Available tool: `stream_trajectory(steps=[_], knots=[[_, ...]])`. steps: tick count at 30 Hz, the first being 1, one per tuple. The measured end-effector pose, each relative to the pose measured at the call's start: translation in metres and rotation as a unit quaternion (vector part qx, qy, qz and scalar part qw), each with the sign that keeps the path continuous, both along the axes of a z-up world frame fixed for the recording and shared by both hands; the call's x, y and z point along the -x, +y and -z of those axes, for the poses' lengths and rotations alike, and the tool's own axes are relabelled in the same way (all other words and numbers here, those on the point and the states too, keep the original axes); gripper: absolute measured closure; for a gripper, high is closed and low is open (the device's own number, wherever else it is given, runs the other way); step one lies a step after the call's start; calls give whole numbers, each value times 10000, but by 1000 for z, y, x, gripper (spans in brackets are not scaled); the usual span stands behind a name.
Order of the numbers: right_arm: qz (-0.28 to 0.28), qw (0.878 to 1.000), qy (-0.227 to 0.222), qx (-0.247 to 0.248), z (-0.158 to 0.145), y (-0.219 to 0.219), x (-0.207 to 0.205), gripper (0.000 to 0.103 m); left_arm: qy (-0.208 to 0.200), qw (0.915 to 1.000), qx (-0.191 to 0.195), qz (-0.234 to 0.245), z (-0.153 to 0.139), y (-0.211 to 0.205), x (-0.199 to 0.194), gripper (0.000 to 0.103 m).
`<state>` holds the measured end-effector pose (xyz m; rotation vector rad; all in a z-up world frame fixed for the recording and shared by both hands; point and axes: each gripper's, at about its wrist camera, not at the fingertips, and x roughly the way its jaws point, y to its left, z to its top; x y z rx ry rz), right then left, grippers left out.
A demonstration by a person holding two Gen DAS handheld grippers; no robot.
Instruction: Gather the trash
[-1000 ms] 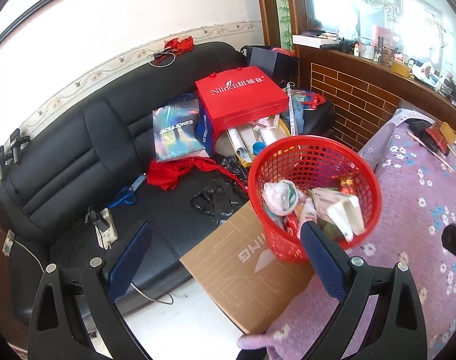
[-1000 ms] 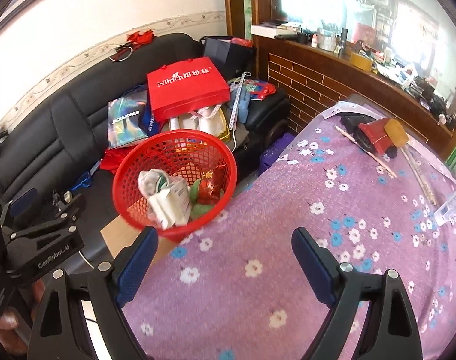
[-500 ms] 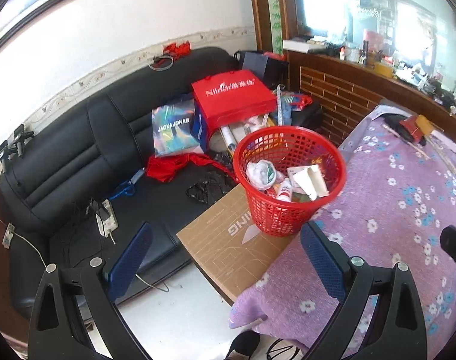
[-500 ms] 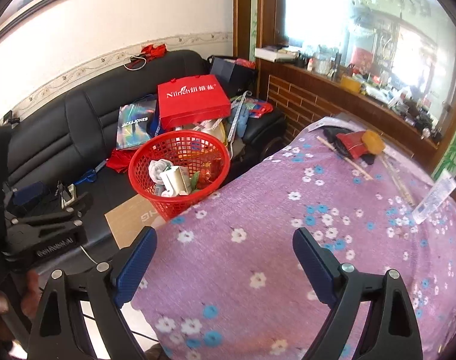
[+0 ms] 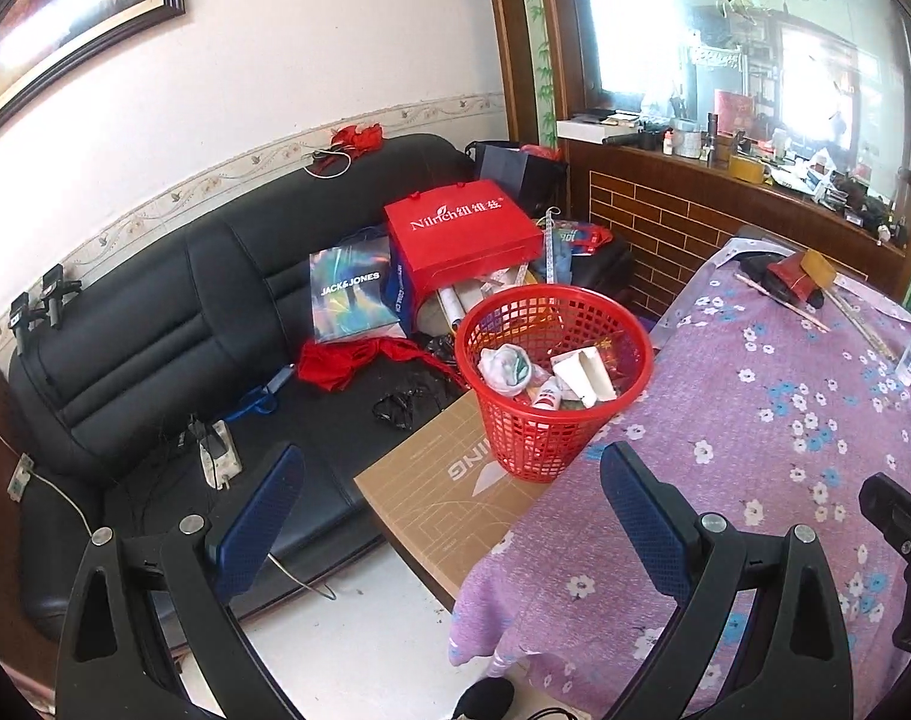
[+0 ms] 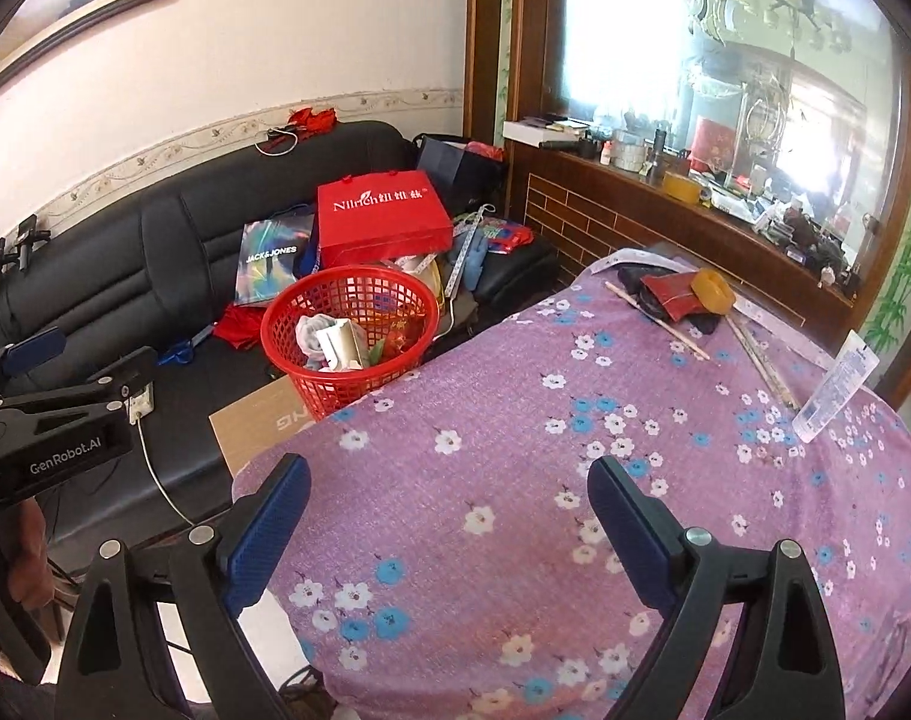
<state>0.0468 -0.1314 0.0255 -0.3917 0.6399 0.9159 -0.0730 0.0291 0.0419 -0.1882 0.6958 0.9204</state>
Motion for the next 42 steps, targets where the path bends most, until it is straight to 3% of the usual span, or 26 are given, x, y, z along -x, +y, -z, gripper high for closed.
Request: stream_trajectory(steps=[42], knots=[[-151,9998,99,114,7,13,0,6,129,9999,103,-21,10,10,-3,5]])
